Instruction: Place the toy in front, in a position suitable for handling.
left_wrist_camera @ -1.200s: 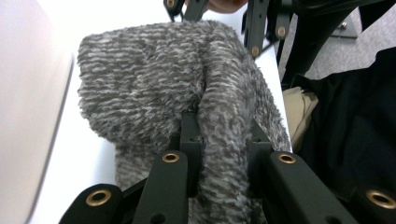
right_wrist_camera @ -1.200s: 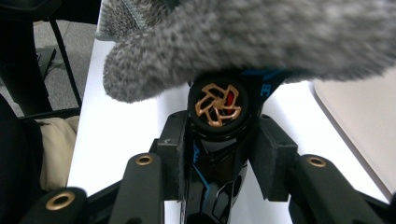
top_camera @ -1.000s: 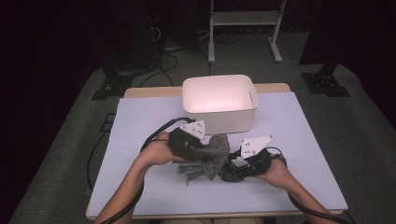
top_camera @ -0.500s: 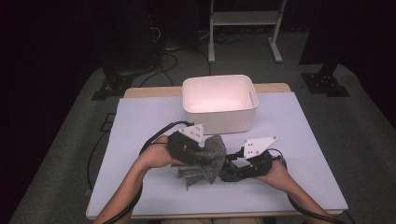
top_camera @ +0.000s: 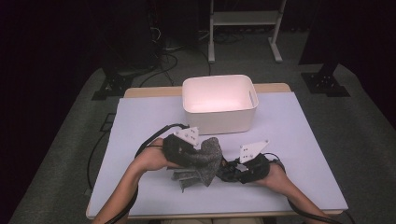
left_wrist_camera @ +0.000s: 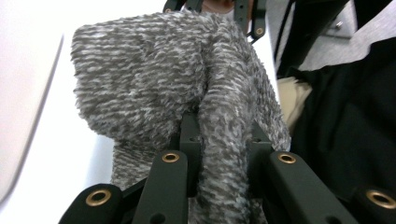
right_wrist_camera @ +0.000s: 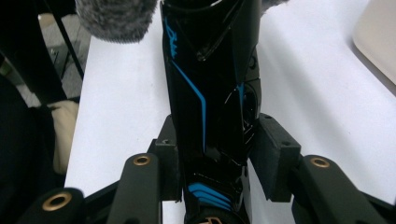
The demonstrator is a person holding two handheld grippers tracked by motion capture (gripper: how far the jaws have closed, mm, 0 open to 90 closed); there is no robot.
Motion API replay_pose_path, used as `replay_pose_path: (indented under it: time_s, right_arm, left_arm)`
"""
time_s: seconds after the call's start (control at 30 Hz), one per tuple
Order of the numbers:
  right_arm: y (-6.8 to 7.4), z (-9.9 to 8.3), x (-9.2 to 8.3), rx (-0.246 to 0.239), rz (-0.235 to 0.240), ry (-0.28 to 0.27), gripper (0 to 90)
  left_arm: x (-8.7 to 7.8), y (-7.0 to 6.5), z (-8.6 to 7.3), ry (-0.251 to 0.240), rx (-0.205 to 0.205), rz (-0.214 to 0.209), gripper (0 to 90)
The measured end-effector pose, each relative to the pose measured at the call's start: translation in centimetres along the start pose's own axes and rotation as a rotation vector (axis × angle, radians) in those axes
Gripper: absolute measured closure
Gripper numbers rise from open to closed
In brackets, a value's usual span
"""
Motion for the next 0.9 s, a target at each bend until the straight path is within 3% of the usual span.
replay_pose_path:
  time_s: [0.13, 0.2, 0.33, 0.47, 0.73, 0.9]
  right_arm:
    - [0.0, 0.6, -0.1, -0.015, 0.043, 0.051, 57.3]
    - [0.2, 1.2, 0.0, -0.040, 0.070, 0.118, 57.3]
    - [0.2, 2.1, 0.3, -0.041, 0.109, 0.202, 57.2]
    - [-0.2, 2.3, 1.3, -0.015, 0.136, 0.197, 57.0]
    - [0.1, 1.8, 3.9, -0.059, 0.137, 0.200, 56.7]
    - [-0.4, 1.5, 3.6, -0.014, 0.137, 0.154, 55.1]
  left_arm:
    - [-0.8, -0.2, -0.4, -0.011, -0.004, 0.009, 75.4]
    - [-1.2, -0.6, -0.6, -0.017, -0.002, 0.016, 75.4]
    - [-1.0, -0.8, -0.8, -0.025, 0.003, 0.011, 75.3]
    - [-0.7, -0.8, -1.2, -0.028, -0.003, 0.012, 75.3]
    - [0.1, -0.1, -2.7, -0.018, -0.047, 0.006, 75.2]
    - [0.8, 0.0, -3.2, -0.023, -0.059, 0.000, 75.1]
Point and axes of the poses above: each handheld gripper's, and its own axes: x roughly forward along the jaws, z roughly out of its top, y roughly to its left, the point moved 1 cm from there along x, roughly forward along the jaws, and after that the axes turned 1 degree about -z, right-handed, at the moved point
